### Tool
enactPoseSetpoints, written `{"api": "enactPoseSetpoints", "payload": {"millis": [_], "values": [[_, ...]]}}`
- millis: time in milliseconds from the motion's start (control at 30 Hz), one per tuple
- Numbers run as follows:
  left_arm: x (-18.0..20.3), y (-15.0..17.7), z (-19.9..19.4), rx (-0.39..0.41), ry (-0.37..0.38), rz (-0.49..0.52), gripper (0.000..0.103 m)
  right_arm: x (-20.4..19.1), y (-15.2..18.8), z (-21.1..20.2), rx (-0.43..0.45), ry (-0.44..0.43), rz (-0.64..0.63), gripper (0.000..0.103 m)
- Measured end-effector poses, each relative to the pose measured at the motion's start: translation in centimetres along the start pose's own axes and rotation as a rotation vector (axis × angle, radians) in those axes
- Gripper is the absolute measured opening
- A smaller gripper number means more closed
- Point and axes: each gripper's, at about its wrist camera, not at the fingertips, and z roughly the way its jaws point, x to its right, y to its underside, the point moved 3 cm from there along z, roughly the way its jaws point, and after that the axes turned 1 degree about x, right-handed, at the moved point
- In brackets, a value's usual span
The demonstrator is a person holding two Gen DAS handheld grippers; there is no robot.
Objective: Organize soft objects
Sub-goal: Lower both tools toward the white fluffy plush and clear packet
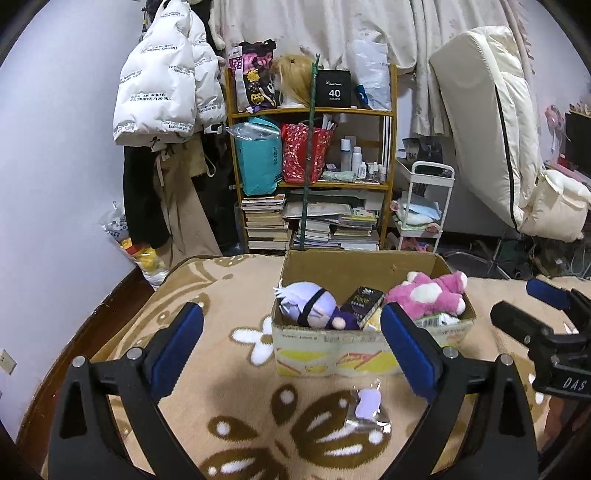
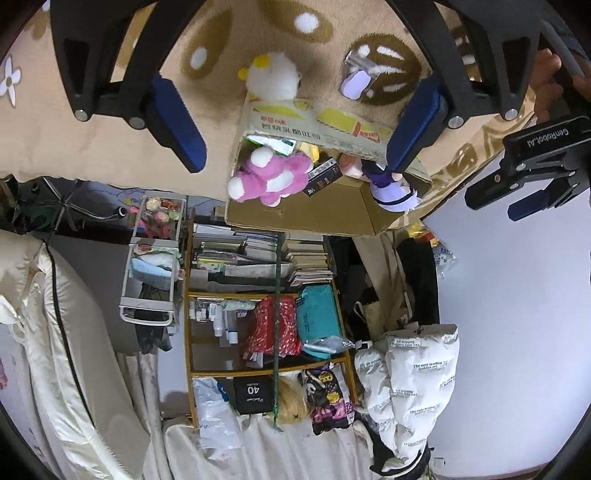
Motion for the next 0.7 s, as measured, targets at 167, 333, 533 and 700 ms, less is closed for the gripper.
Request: {"api": "enactPoseSetpoints", "payload": {"millis": [167, 333, 533, 700], "values": [[0.7, 0.2, -2.0, 0.019, 0.01, 0.02, 0.096, 0.2, 0.2, -1.8, 0.007, 0.017, 0.006, 0.102], [0.9, 1.2, -3.3, 0.001, 0.007, 0.024, 0.096, 0.7, 0.3, -3.2, 0.021, 0.031, 0.023, 0.103], [1.0, 2.8, -3.9, -0.048, 0.011, 0.026, 0.096, 1.2, 0.9, -4.0, 0.013, 0.048, 0.046, 0.103], [1.1, 3.1, -3.7, -0.055, 0.015, 0.02, 0.096, 1.1, 1.2, -4.1, 0.014, 0.05, 0.043, 0.103]]}}
